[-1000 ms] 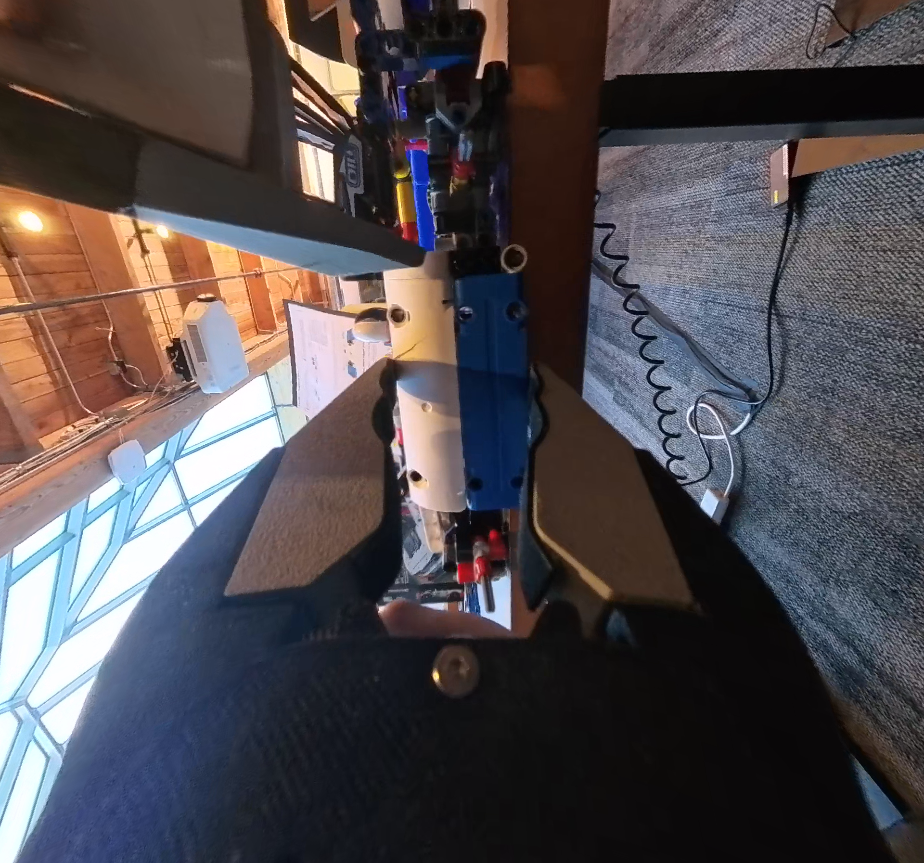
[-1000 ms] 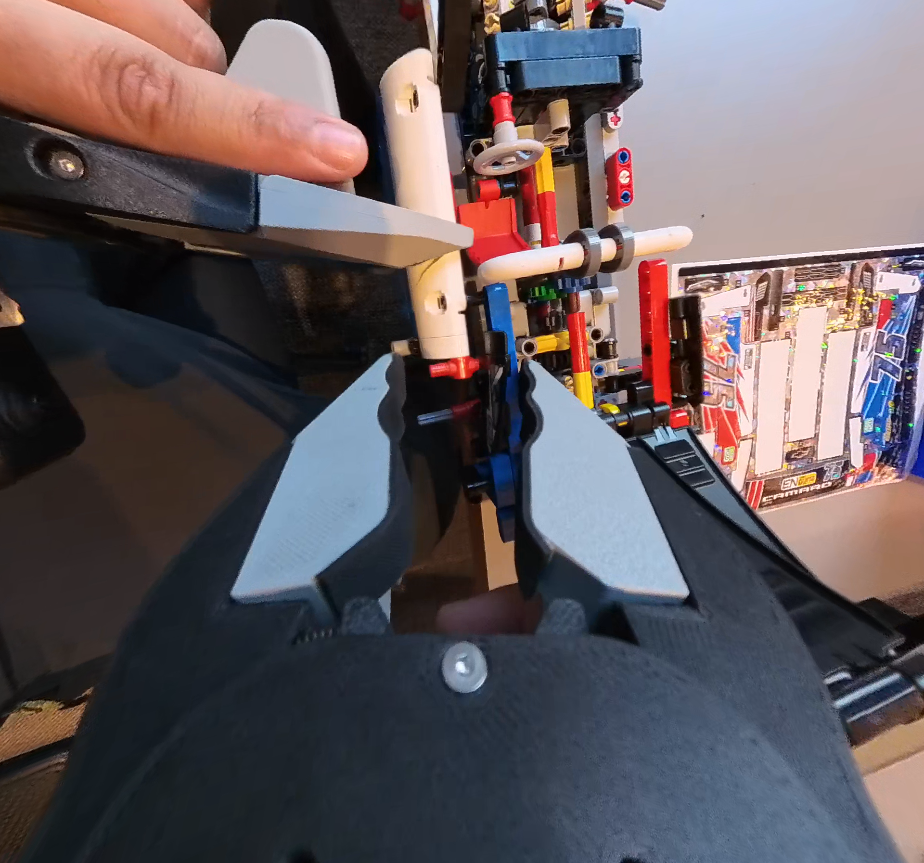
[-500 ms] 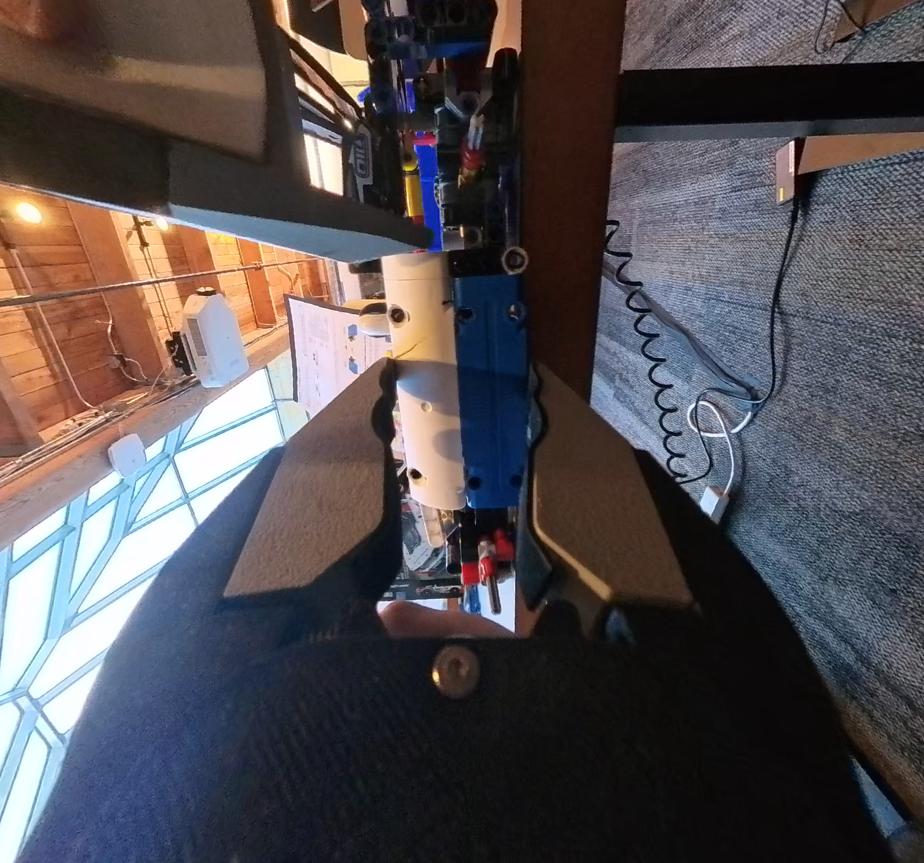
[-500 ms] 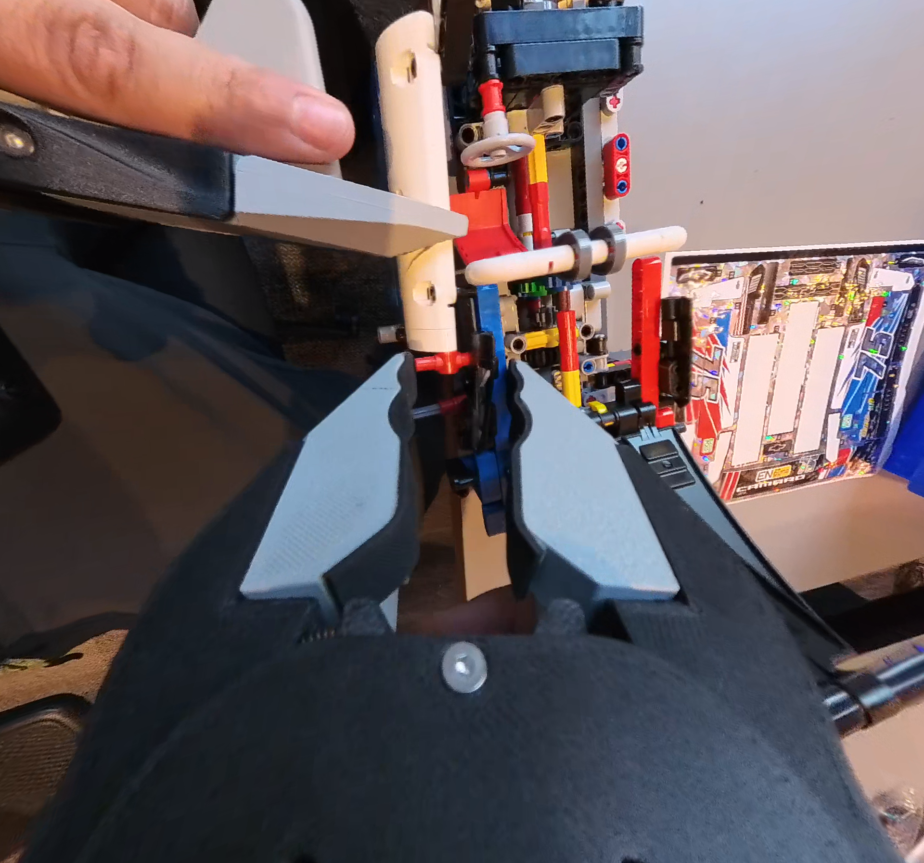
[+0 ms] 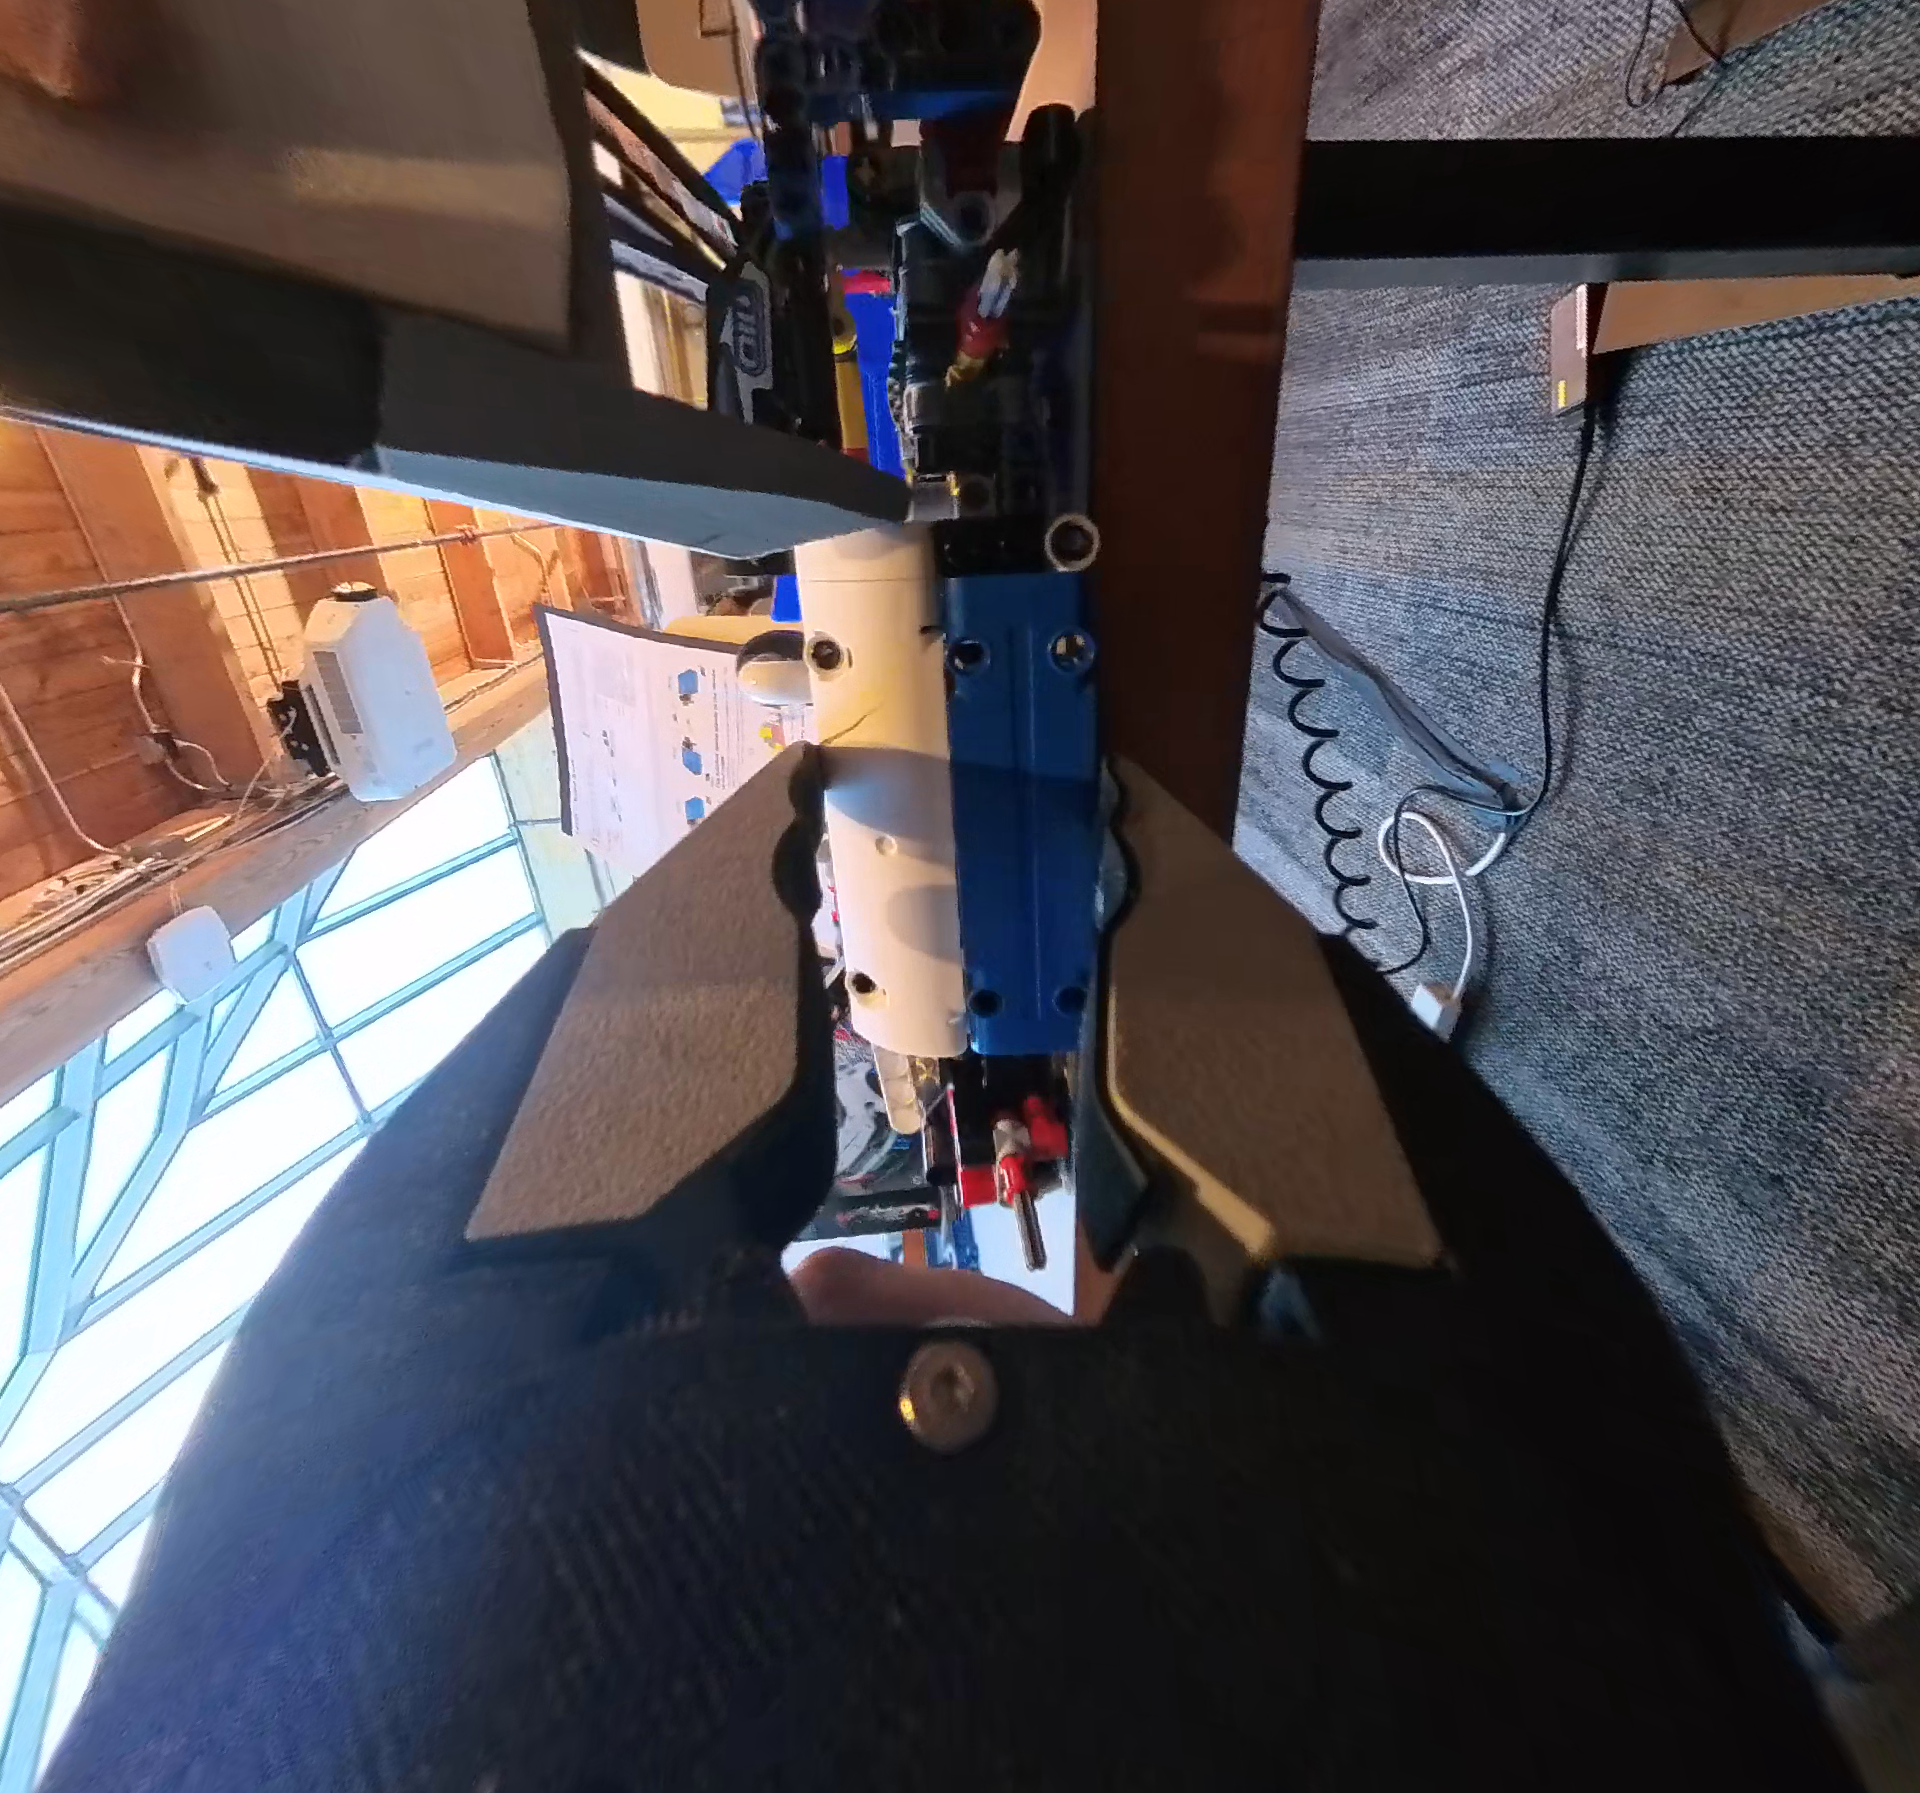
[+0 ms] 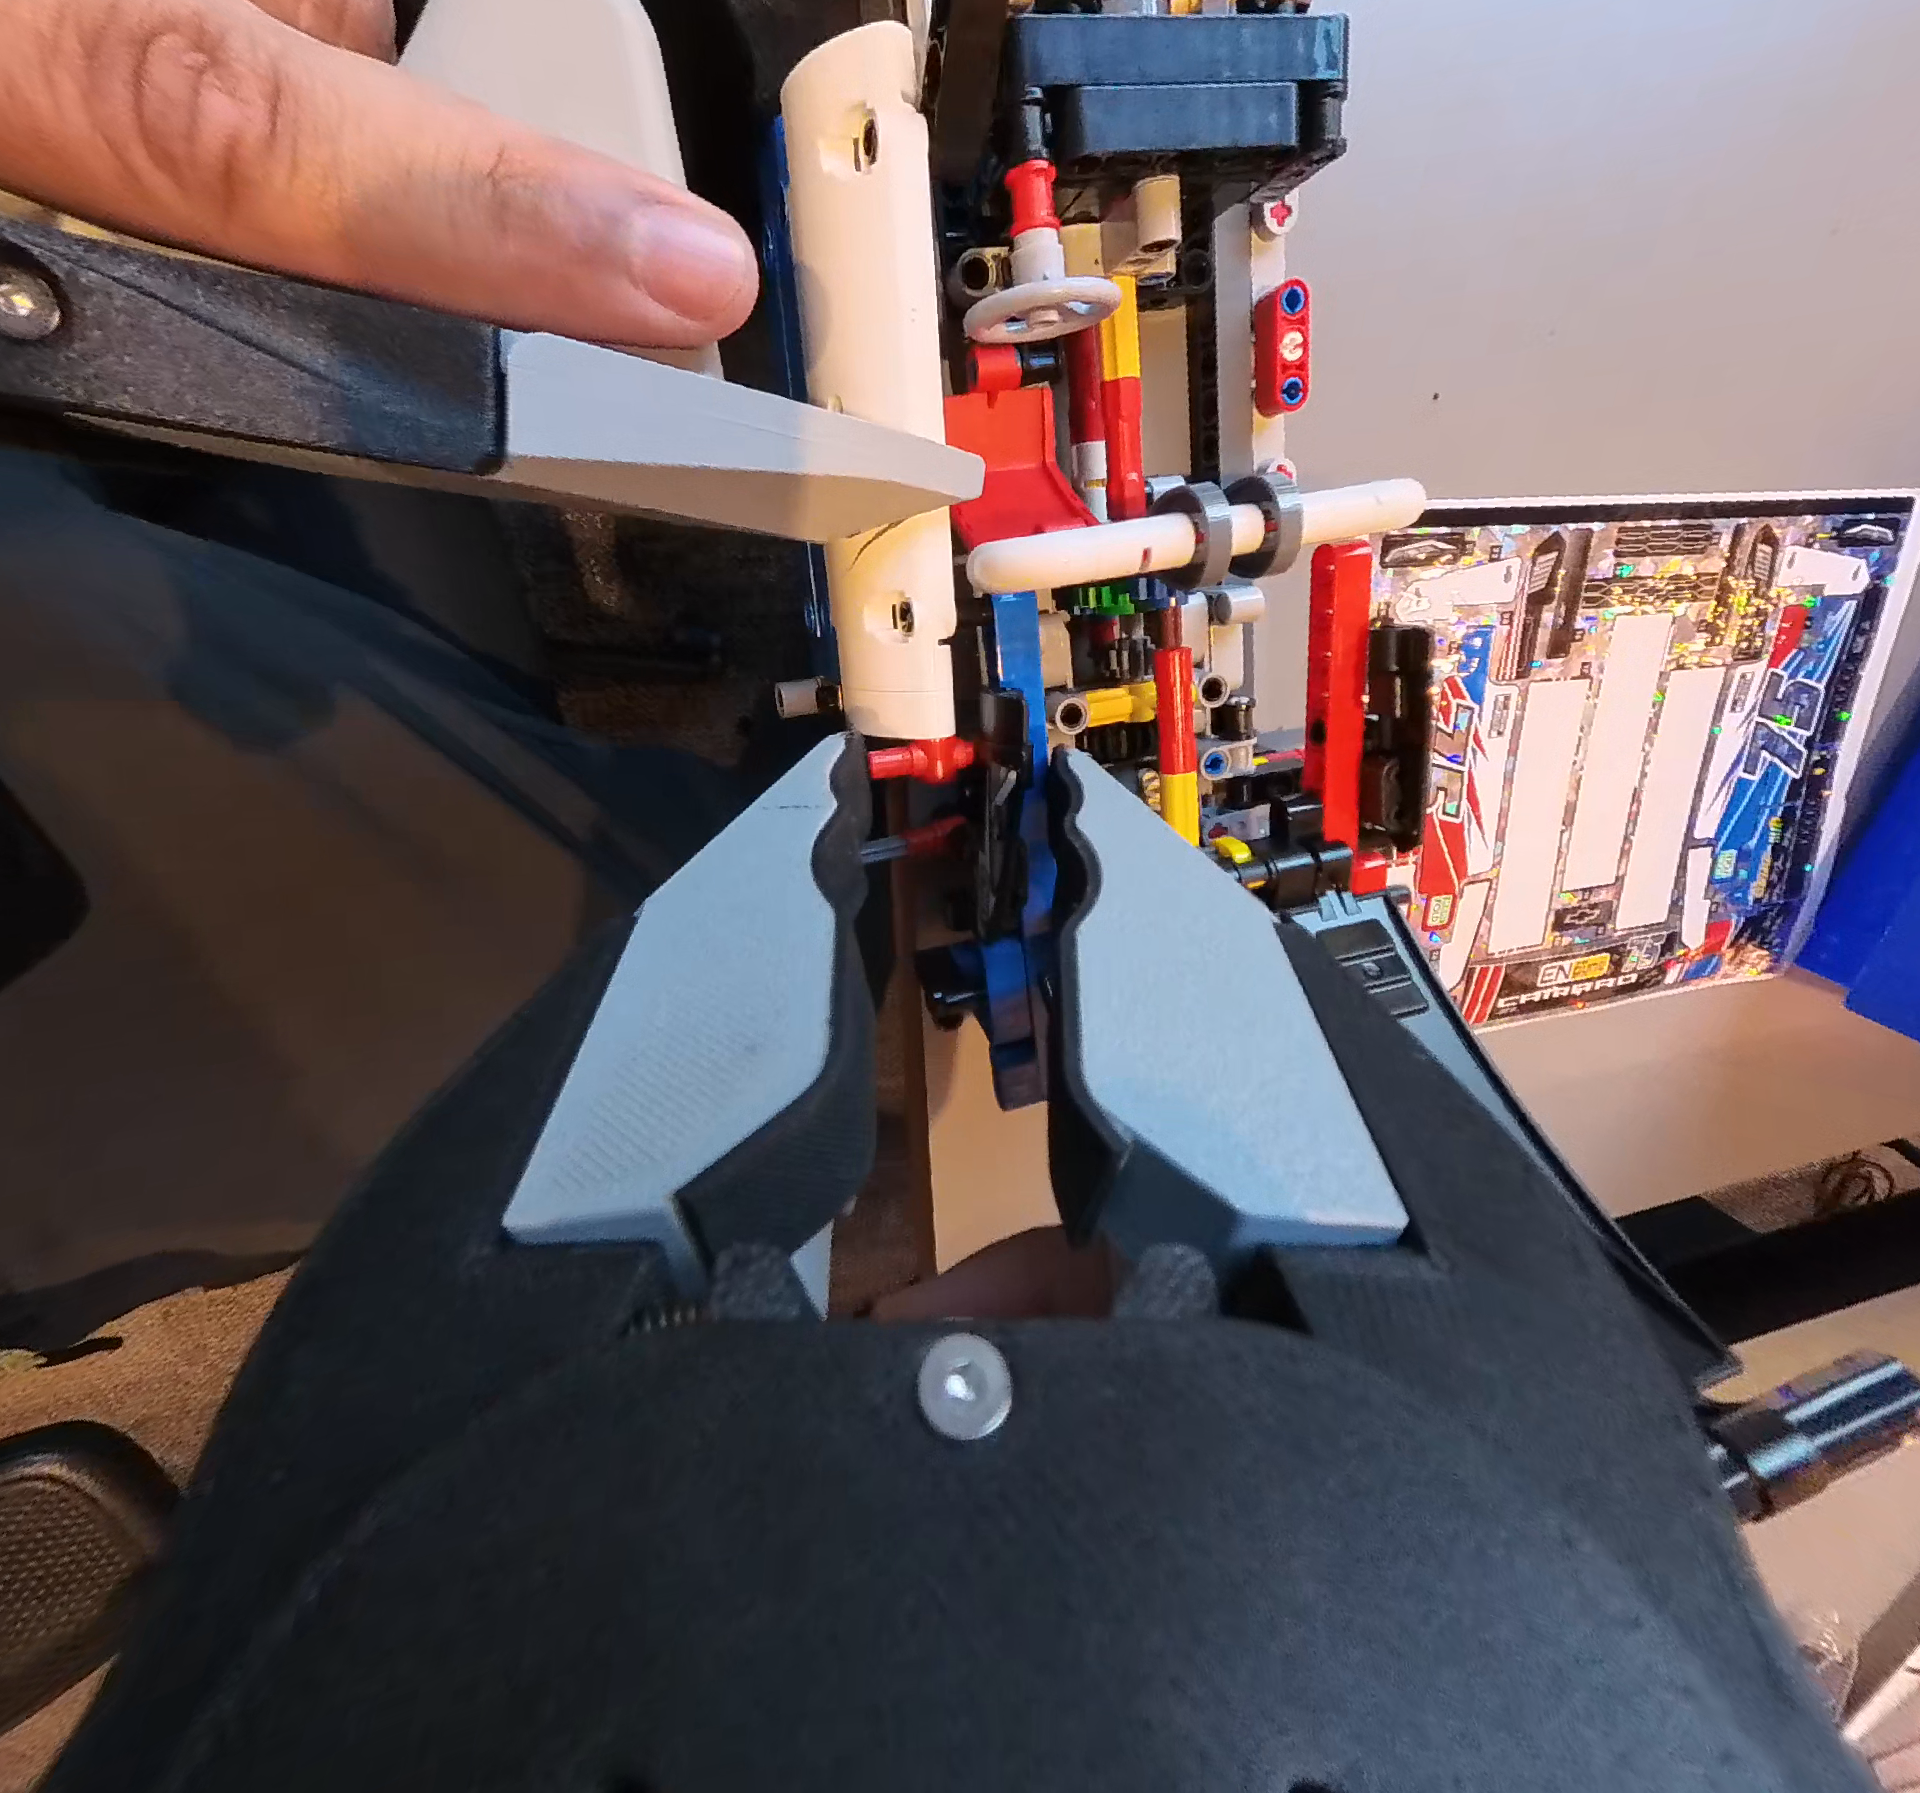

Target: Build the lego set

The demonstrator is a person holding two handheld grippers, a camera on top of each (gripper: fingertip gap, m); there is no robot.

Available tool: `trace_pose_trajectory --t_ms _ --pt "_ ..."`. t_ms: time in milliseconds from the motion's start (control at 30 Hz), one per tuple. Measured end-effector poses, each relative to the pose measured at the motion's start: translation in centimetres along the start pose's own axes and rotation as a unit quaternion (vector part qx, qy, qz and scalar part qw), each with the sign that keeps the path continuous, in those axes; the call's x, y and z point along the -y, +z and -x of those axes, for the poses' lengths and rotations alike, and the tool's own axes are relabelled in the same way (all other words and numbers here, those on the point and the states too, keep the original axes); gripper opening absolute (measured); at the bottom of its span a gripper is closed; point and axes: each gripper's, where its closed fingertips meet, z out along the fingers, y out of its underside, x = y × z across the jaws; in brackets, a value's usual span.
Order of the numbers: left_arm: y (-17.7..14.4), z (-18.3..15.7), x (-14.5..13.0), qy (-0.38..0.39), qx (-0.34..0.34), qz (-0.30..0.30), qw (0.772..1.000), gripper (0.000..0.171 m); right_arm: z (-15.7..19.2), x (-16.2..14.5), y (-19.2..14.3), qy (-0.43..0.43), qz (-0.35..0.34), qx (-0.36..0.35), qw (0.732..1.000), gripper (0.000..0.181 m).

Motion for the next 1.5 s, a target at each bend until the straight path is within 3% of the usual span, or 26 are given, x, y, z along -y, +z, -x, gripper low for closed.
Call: trace_pose_trajectory --t_ms 267,433,1067,1500 --pt "-1.0 -0.1 0.2 -0.014 0.001 -0.003 1.0 0.049 1.4 0.1 -0.6 -0.002 -0.014 0.018 1.0 0.031" --pt "-1.3 -0.3 0.6 -0.012 0.01 -0.01 1.0 0.05 1.7 -0.3 -0.6 -0.026 -0.021 -0.019 0.999 0.03" --pt "-2.0 -0.4 1.2 0.0 0.007 -0.01 1.0 0.05 2.5 -0.7 -0.9 -0.052 -0.053 -0.028 0.997 0.029" --pt "-1.5 -0.3 1.1 -0.005 -0.01 0.0 1.0 0.049 2.3 -0.8 -1.0 -0.001 -0.06 0.003 0.998 0.03"
